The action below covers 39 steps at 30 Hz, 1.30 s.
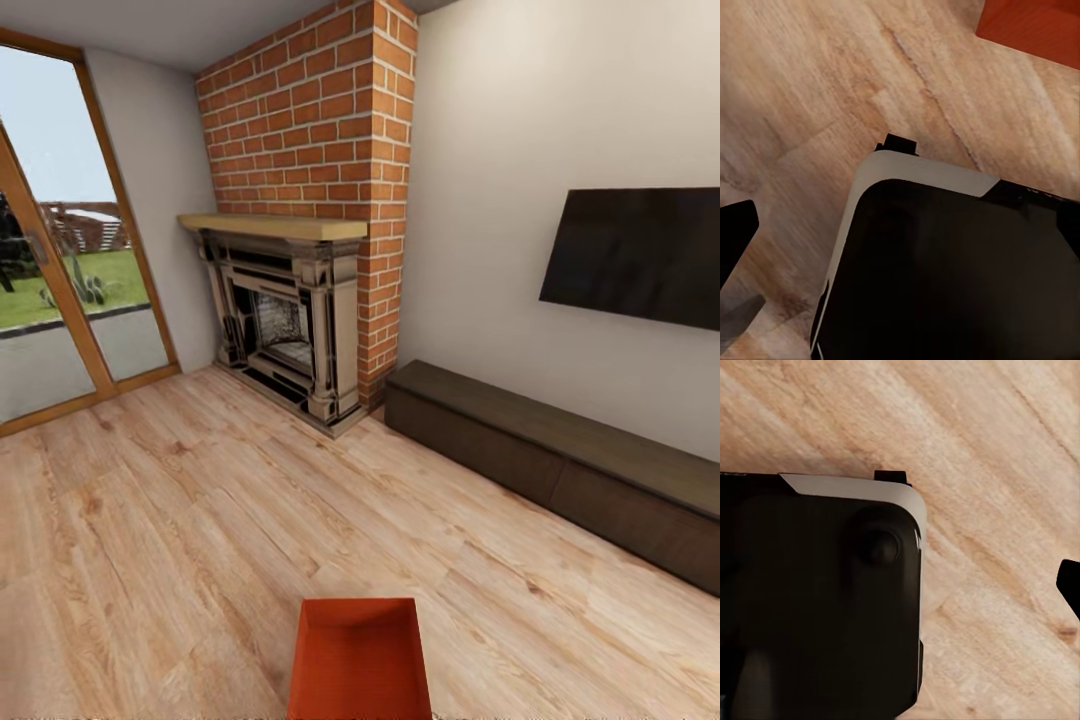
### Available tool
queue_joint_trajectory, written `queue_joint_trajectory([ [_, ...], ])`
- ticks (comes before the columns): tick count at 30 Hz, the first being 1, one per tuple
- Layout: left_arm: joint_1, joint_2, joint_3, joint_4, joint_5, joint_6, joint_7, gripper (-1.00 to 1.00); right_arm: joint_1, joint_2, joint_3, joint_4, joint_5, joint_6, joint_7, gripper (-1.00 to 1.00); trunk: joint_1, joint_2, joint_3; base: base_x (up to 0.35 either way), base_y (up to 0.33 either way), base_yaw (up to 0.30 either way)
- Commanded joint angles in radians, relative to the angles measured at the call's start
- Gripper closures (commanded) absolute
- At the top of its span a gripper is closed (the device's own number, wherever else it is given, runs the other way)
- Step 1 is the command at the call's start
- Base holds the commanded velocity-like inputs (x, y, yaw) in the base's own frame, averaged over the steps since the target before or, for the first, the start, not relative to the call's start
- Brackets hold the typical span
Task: Move the two storage containers from the living room to the garage. In the garage, place one container on the floor and stack the other container on top of it (either order is fine).
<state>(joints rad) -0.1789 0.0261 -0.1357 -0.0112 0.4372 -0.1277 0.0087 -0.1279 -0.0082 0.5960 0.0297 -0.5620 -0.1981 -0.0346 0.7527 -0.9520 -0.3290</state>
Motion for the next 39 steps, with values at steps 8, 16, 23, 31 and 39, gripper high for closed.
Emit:
queue_joint_trajectory([
  [8, -0.001, 0.0, -0.009, 0.0, 0.008, -0.003, 0.001, -1.0, -0.001, 0.001, 0.008, 0.003, -0.007, -0.004, -0.001, -1.0, 0.0, -0.001, -0.014, 0.0, 0.0, 0.0],
  [16, -0.001, 0.0, -0.009, 0.0, 0.008, -0.003, 0.001, -1.0, -0.001, 0.001, 0.008, 0.003, -0.007, -0.004, -0.001, -1.0, 0.0, -0.001, -0.027, 0.0, 0.0, 0.0],
  [23, -0.001, 0.0, -0.009, 0.0, 0.008, -0.003, 0.001, -1.0, -0.001, 0.001, 0.008, 0.003, -0.006, -0.004, -0.001, -1.0, 0.0, -0.001, -0.038, 0.0, 0.0, 0.0],
  [31, -0.001, 0.0, -0.009, 0.0, 0.008, -0.003, 0.001, -1.0, -0.001, 0.001, 0.008, 0.003, -0.006, -0.004, -0.001, -1.0, 0.0, -0.001, -0.051, 0.0, 0.0, 0.0],
  [39, -0.001, 0.0, -0.009, 0.0, 0.008, -0.003, 0.001, -1.0, -0.001, 0.001, 0.008, 0.003, -0.006, -0.004, -0.001, -1.0, 0.0, -0.001, -0.064, 0.0, 0.0, 0.0],
])
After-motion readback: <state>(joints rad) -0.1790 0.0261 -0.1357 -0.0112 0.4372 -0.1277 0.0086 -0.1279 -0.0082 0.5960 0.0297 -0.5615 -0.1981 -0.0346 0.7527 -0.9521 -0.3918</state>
